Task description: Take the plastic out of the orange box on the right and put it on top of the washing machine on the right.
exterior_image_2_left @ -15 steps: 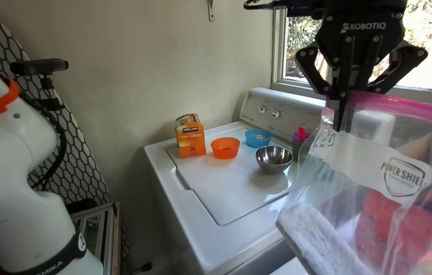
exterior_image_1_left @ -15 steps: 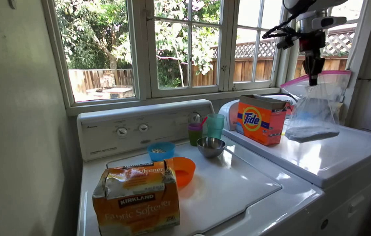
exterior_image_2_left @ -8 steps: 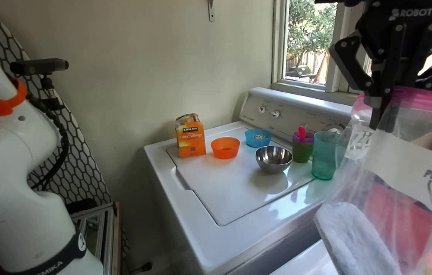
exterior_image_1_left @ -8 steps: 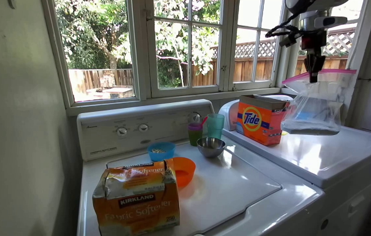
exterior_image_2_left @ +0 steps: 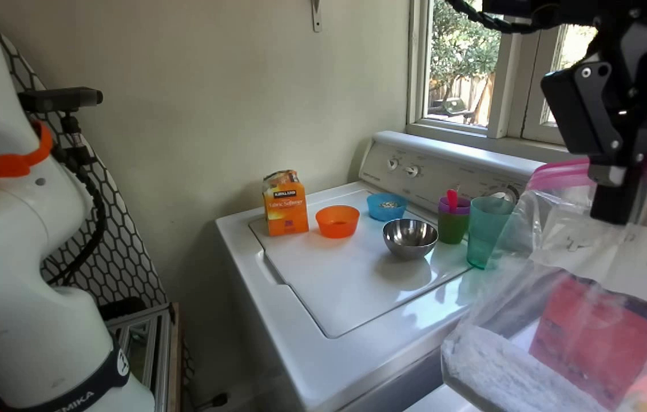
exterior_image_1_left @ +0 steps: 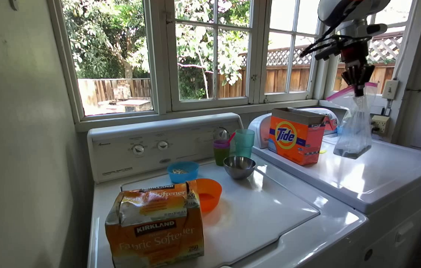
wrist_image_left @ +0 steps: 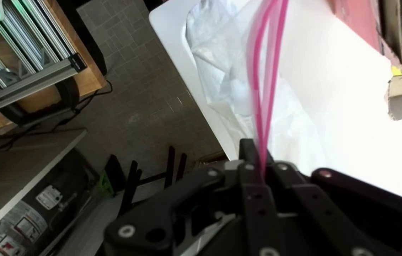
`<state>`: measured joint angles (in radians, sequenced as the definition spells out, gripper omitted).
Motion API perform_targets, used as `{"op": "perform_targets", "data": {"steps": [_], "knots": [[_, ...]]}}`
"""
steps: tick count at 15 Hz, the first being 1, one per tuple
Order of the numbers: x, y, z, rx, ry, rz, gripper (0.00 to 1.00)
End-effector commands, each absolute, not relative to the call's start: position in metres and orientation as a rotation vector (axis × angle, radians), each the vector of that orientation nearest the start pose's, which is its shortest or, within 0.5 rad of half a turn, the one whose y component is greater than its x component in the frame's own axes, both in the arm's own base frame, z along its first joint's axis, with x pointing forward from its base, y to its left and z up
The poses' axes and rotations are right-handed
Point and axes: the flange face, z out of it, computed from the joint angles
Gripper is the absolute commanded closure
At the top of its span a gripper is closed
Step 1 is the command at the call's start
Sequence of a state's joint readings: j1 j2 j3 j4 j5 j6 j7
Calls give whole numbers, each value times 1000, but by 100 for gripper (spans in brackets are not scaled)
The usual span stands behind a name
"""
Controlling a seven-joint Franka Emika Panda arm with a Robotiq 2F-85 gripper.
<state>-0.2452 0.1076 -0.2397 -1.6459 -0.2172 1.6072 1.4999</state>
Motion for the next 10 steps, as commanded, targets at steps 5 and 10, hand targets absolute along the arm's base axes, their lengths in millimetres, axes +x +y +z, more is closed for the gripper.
{"op": "perform_targets", "data": {"steps": [5, 10], "knots": [[513, -289, 523, -1964, 2835, 40, 98], [518, -289, 519, -1896, 2859, 24, 100]]}}
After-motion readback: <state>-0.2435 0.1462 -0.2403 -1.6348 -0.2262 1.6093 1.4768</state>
